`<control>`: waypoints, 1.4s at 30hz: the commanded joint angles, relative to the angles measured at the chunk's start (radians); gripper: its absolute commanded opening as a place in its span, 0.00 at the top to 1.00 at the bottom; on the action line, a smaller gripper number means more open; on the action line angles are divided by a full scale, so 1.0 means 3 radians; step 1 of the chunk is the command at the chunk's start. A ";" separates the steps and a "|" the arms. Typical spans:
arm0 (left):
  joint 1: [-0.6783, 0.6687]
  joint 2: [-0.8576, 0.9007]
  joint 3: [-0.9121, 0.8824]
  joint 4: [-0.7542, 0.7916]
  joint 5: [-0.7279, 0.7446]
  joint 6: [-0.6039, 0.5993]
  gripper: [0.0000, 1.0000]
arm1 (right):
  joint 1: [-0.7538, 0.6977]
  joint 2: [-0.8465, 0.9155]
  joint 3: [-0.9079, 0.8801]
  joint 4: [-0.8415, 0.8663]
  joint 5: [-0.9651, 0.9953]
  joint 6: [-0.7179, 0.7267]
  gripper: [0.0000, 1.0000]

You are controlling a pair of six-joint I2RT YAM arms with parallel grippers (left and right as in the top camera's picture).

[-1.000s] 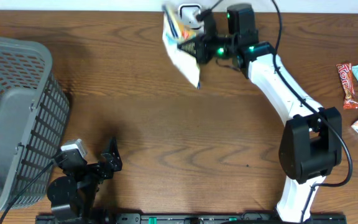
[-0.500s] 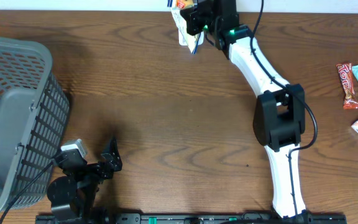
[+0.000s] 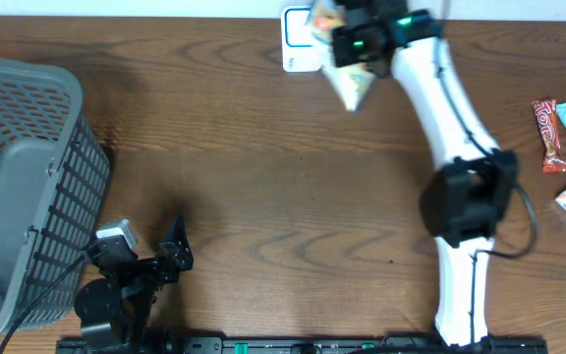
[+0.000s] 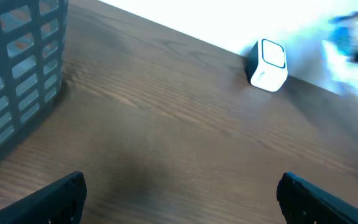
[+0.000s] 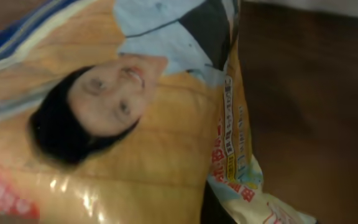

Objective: Scan the item barcode
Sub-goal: 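Move the snack bag to the table's right edge and release it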

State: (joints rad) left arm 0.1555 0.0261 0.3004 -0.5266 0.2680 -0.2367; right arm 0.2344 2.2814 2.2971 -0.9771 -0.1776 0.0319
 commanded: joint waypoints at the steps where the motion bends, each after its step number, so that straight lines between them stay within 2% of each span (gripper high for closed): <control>1: 0.0008 -0.0009 -0.0008 0.0010 0.0039 -0.0017 0.02 | -0.0416 -0.0525 0.0163 -0.0383 0.1160 -0.0086 0.99; 4: 0.0008 -0.0009 -0.0008 0.0010 0.0039 -0.0017 0.02 | -0.0746 -0.0535 0.0125 -0.0563 0.1575 -0.0093 0.99; 8: 0.0008 -0.0009 -0.0008 0.0010 0.0039 -0.0017 0.02 | -0.1172 -0.0504 -0.0127 -0.0443 0.1596 0.0031 0.99; 17: 0.0008 -0.0009 -0.0008 0.0010 0.0039 -0.0017 0.02 | -0.1976 -0.0454 -0.1258 0.0518 0.1743 0.0015 0.99; 22: 0.0008 -0.0009 -0.0008 0.0010 0.0039 -0.0017 0.02 | -0.2312 -0.0458 -0.1413 0.0670 0.2013 0.0092 0.99; 25: 0.0008 -0.0009 -0.0008 0.0010 0.0039 -0.0017 0.02 | -0.2419 -0.0486 -0.1338 0.0604 0.2018 0.0092 0.72; 26: 0.0008 -0.0009 -0.0008 0.0010 0.0039 -0.0017 0.02 | -0.2425 -0.0506 -0.1305 0.0580 0.2013 0.0121 0.45; 27: 0.0008 -0.0009 -0.0008 0.0010 0.0039 -0.0018 0.02 | -0.2408 -0.0614 -0.1261 0.0558 0.1902 0.0277 0.01; 31: 0.0008 -0.0009 -0.0008 0.0010 0.0039 -0.0017 0.03 | -0.2280 -0.0963 -0.1260 0.0559 0.1438 0.0305 0.01; 35: 0.0008 -0.0009 -0.0008 0.0010 0.0039 -0.0017 0.02 | -0.2093 -0.1362 -0.1261 0.0553 0.1102 0.0565 0.01; 42: 0.0008 -0.0009 -0.0008 0.0010 0.0039 -0.0017 0.02 | -0.1597 -0.2059 -0.1261 0.0568 0.0498 0.0717 0.01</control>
State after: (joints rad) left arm 0.1555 0.0261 0.3004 -0.5266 0.2680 -0.2367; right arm -0.3023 1.7393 1.9034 -0.8055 0.0994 0.2024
